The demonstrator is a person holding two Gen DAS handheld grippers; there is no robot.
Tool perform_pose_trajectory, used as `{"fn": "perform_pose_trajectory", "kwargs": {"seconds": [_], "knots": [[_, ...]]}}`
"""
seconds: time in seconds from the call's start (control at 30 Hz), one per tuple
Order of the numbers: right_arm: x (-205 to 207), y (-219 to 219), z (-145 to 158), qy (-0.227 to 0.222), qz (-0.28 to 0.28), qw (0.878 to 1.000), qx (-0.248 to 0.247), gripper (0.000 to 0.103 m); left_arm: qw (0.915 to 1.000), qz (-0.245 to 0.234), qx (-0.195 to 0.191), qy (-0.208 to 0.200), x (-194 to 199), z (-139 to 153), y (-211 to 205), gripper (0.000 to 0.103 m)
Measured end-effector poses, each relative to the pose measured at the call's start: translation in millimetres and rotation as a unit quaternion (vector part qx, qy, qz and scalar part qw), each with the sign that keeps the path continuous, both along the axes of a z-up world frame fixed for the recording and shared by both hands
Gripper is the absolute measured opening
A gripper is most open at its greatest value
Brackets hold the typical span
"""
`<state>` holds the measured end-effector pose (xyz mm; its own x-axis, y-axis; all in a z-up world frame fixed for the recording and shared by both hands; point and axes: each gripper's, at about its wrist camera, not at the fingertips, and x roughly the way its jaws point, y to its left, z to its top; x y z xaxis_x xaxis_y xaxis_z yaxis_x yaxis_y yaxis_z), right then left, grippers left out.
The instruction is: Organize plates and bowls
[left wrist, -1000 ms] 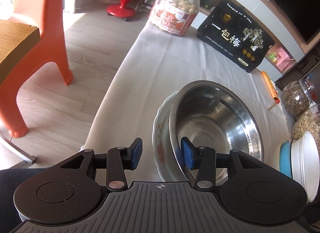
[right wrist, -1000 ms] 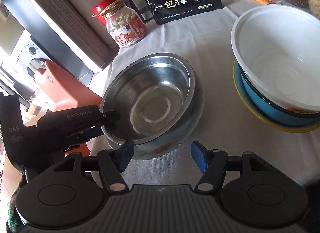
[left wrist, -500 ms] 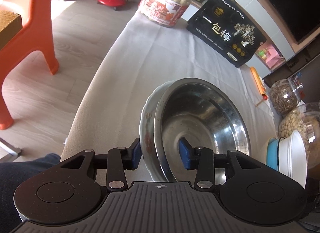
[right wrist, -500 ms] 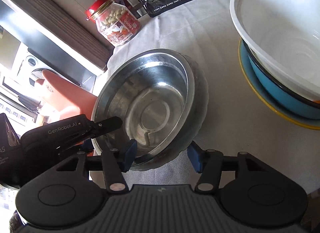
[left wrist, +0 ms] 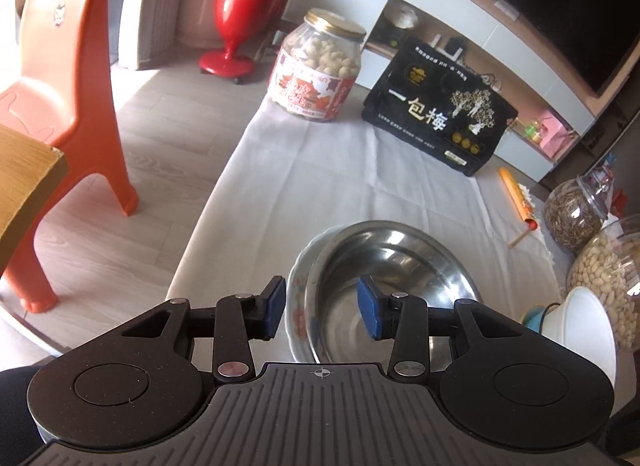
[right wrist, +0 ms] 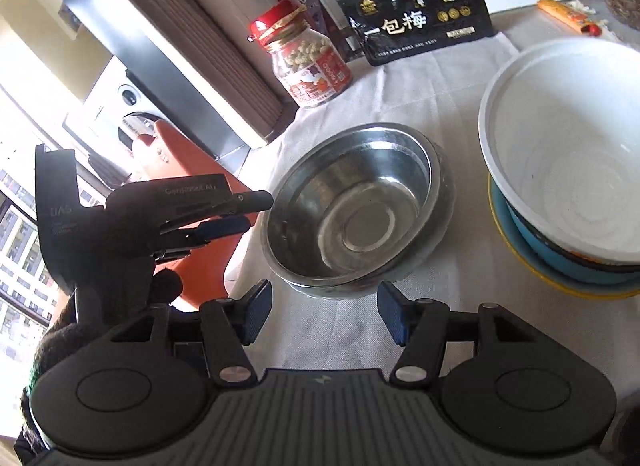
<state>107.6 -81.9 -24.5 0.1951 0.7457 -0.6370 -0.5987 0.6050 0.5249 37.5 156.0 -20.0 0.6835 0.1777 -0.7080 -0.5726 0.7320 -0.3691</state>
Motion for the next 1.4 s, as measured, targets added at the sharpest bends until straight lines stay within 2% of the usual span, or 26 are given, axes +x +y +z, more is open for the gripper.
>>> {"fn": "perform_pose_trajectory", "kwargs": {"seconds": [0.1,0.13,0.17,0.27,0.33,0.43,0.53,0.8,0.93,1.07,1.2,1.3,1.4], "knots": [[-10.4,-15.8,33.7,-0.111,0.013,0.994,-0.004,0.060,0.9973,-0.051,-0.003,-0.052,5.9,27.1,-19.8,0.043],[-12.2,-24.2,46.7,-0.158,0.011,0.987,-0.010,0.067,0.9951,-0.074,-0.009,-0.066,11.6,34.0,-28.3,0.043],[-10.6,-31.8,54.7,-0.184,0.004,0.983,-0.015,0.070,0.9923,-0.098,-0.015,-0.074,18.5,40.0,-38.4,0.043],[11.1,-62.3,70.2,-0.226,-0.072,0.971,-0.016,0.081,0.9833,-0.164,-0.029,-0.074,45.5,47.1,-71.5,0.043],[37.4,-77.6,68.4,-0.239,-0.117,0.962,-0.060,0.085,0.9784,-0.196,-0.033,-0.057,63.2,44.4,-93.0,0.043],[68.8,-98.1,51.5,-0.221,-0.151,0.958,-0.104,0.085,0.9734,-0.226,-0.024,-0.028,81.3,33.4,-119.3,0.043],[92.1,-114.4,27.1,-0.173,-0.162,0.965,-0.116,0.085,0.9731,-0.230,-0.004,0.003,95.3,21.2,-130.7,0.043],[121.5,-111.3,-25.0,-0.096,-0.128,0.980,-0.120,0.084,0.9723,-0.223,-0.023,0.066,125.3,-11.4,-129.4,0.043],[137.5,-116.9,-37.0,-0.078,-0.139,0.980,-0.118,0.083,0.9696,-0.228,-0.023,0.087,139.3,-20.4,-133.2,0.045],[156.6,-132.1,-44.6,-0.054,-0.175,0.977,-0.112,0.083,0.9648,-0.244,-0.035,0.092,152.0,-25.1,-140.3,0.044],[162.2,-140.4,-55.2,-0.006,-0.160,0.984,-0.080,0.082,0.9605,-0.256,-0.053,0.097,156.9,-27.1,-145.1,0.060],[159.9,-134.4,-59.1,0.019,-0.130,0.989,-0.066,0.082,0.9583,-0.260,-0.063,0.100,157.6,-26.4,-145.0,0.066],[162.2,-125.1,-64.0,0.030,-0.120,0.989,-0.075,0.082,0.9562,-0.270,-0.056,0.100,158.2,-27.2,-148.3,0.069]]}}
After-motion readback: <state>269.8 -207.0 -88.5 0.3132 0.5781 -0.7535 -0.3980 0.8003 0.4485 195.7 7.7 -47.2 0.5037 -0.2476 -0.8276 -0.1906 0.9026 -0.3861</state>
